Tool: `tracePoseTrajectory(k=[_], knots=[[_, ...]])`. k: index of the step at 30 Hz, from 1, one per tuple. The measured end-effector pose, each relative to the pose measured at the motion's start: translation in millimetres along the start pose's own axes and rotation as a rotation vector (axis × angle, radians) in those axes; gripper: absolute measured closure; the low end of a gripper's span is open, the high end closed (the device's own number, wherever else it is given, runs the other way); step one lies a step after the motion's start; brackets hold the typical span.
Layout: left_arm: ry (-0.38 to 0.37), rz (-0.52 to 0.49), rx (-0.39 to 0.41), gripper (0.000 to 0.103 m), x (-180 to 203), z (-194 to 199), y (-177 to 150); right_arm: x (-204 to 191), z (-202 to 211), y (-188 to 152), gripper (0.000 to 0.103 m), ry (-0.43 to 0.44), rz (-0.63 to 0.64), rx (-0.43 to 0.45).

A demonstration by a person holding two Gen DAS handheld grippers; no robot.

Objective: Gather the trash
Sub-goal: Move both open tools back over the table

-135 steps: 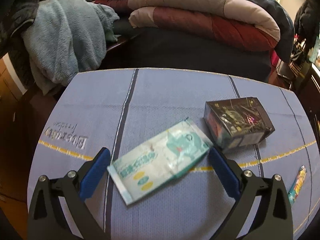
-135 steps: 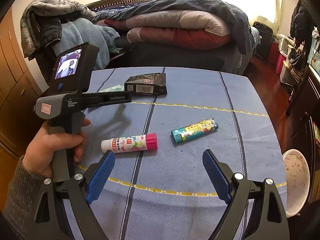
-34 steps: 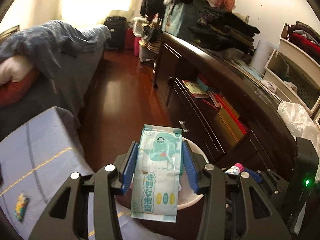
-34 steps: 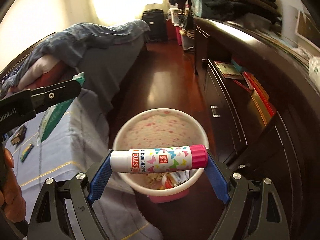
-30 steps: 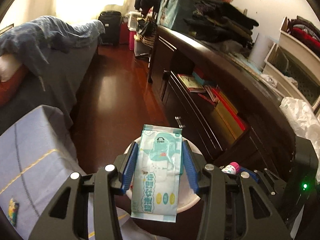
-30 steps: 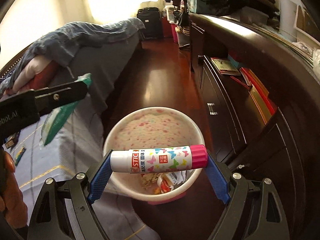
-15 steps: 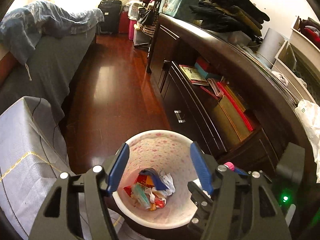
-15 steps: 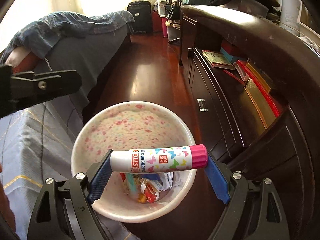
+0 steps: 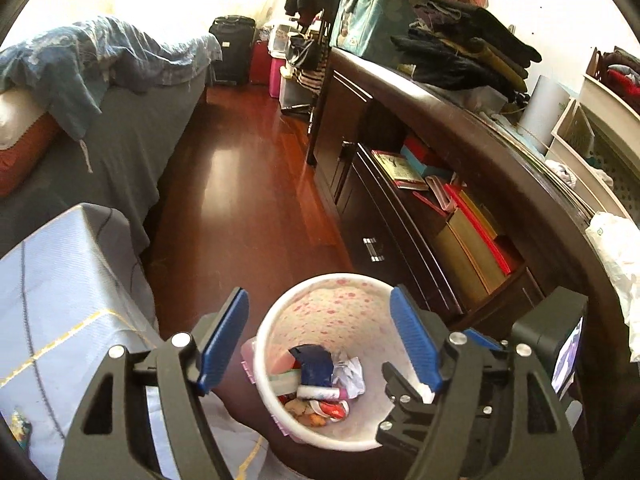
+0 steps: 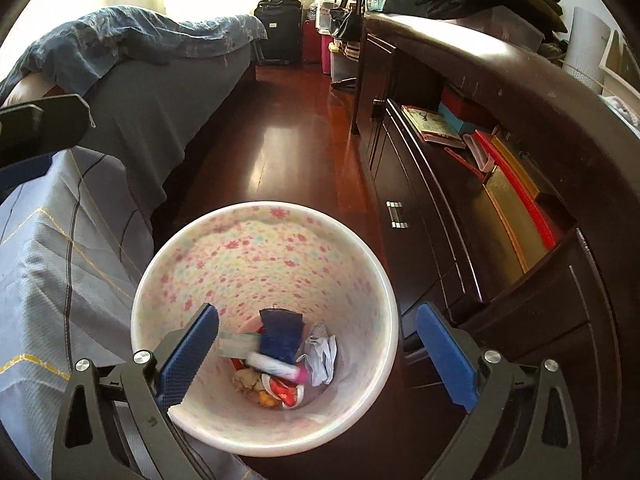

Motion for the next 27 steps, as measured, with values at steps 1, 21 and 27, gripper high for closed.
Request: tracePoseTrajectory(k=[1,21,27], knots=[[0.012,0.001,0.004,0.029,-4,5,-1,-2,4,0,0.004,0.006,0.001,0.004],[0.66,0.183,-0.034,0.005,-196,182,-104,-174,126,-68,0.004,0.34,0.334,-0.01],[0.716,0.327,-0.112,0.004,-279,196,-142,-228,143,-96,0.004,0.395,0.454,-0.006]])
Point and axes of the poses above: each gripper's, at about its wrist camera, not at the fingertips, and z roughly against the way its jaws point, x to its right, y to its top, the point moved 5 cm from there along -z, roughly the way its jaws point, and after that the axes turned 15 degrees about -z, right-handed, at the moved point
